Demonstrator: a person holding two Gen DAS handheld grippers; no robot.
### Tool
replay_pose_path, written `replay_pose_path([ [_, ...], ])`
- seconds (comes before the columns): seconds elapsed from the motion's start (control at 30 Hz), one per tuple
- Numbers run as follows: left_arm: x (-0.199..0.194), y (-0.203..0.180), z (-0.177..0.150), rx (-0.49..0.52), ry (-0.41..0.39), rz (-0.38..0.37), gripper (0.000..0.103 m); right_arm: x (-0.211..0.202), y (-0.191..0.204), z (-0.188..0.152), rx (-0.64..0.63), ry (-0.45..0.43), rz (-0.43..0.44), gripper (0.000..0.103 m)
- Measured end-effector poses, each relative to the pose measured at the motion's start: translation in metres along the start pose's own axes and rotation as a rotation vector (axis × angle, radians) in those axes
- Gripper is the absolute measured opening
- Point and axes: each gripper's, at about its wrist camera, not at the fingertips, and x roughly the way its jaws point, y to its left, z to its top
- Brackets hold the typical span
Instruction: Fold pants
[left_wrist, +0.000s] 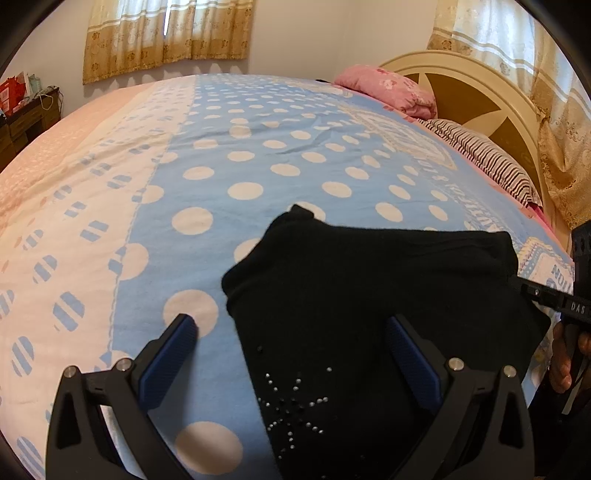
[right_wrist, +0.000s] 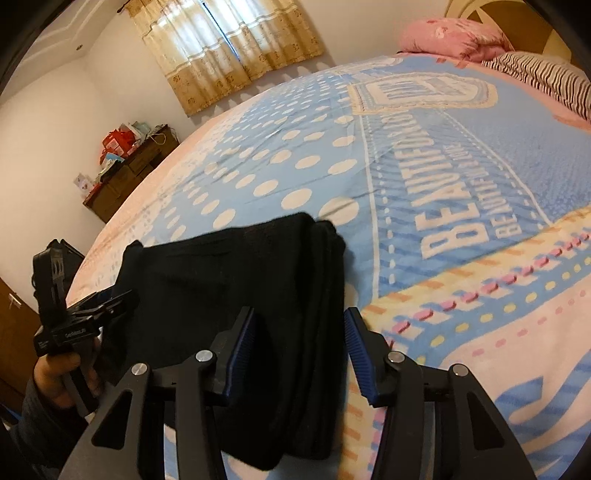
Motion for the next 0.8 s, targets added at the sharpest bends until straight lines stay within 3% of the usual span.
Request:
replay_pose_path([
  [0.27, -0.003, -0.001, -0.004, 0.008, 0.003, 0.004, 0.103, -0.006, 0.008, -0.008, -0.055, -0.021, -0.052, 0.044],
  [0.67, 0.009, 0.003, 0.008, 0.019, 0.011, -0.037, 0.103, 0.012, -0.023, 0.017, 0.119, 0.002, 0.101, 0.043],
  [0.8, 0.008, 0.005, 0.006, 0.009, 0.005, -0.054, 0.103, 0.008, -0.018, 0.011, 0.100, 0.004, 0.115, 0.035],
])
